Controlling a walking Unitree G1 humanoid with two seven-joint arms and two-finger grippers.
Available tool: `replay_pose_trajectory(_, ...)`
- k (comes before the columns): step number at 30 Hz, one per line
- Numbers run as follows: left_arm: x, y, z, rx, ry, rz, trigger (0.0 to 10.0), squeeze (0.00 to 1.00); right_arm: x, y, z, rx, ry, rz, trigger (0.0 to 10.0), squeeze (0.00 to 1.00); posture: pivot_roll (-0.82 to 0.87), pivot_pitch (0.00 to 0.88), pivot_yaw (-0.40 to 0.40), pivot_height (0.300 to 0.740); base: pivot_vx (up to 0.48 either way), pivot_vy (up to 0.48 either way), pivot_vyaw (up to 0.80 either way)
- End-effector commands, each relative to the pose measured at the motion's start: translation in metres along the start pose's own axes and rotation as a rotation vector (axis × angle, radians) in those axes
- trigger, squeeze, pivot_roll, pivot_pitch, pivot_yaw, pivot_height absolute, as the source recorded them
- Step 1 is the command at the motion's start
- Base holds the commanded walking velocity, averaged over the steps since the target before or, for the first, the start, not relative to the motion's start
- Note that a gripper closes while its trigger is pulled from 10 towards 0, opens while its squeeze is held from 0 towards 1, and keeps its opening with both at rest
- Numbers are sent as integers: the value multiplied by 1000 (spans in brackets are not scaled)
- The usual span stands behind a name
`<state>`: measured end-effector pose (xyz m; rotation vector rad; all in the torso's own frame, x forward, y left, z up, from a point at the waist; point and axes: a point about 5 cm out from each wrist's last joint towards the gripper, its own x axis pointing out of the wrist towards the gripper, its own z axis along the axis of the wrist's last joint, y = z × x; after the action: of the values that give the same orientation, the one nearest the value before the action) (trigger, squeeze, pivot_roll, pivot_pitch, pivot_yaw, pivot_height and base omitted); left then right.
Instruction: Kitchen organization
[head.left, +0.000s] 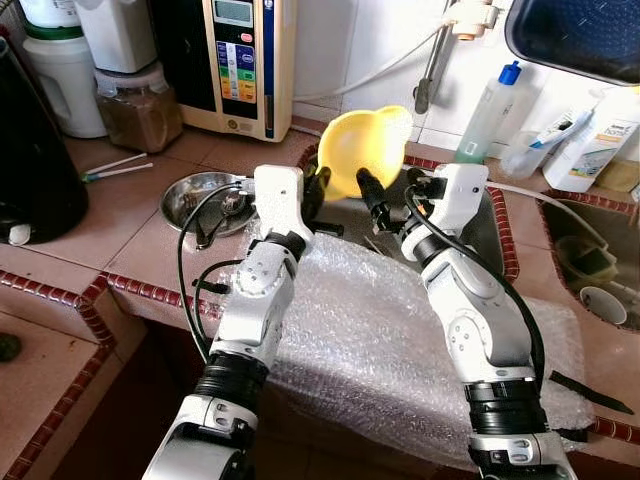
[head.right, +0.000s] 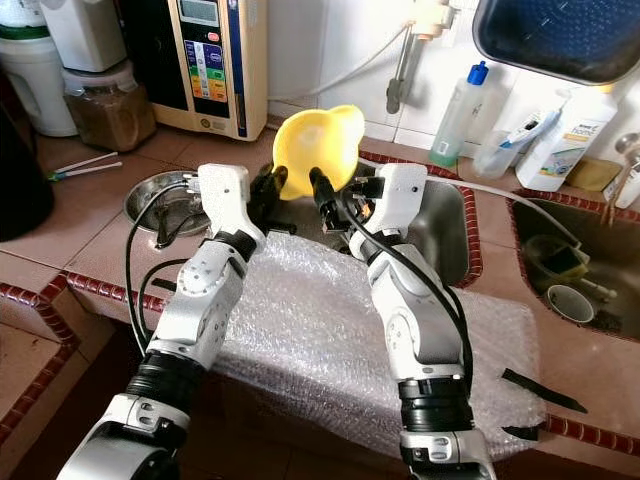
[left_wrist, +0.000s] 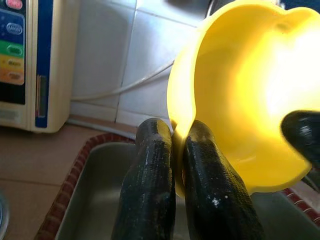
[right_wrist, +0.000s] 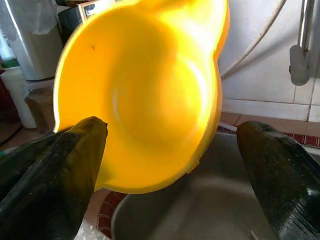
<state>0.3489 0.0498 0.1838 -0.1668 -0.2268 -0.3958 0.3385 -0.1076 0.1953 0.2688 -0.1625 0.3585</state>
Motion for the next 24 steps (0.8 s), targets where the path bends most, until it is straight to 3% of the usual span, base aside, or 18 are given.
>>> replay_pose_trajectory(1,0,-7,3,8,-9,-29,0,0,1,-8,3,12,-16,-47,0,0,19,0,-84,740,0,0,0)
replay_pose_trajectory(24,-7,-22,6,-27,-16,-106,0,0,14,-26,3,79,-30,-159,0,0,29,0,-93,740,0,0,0)
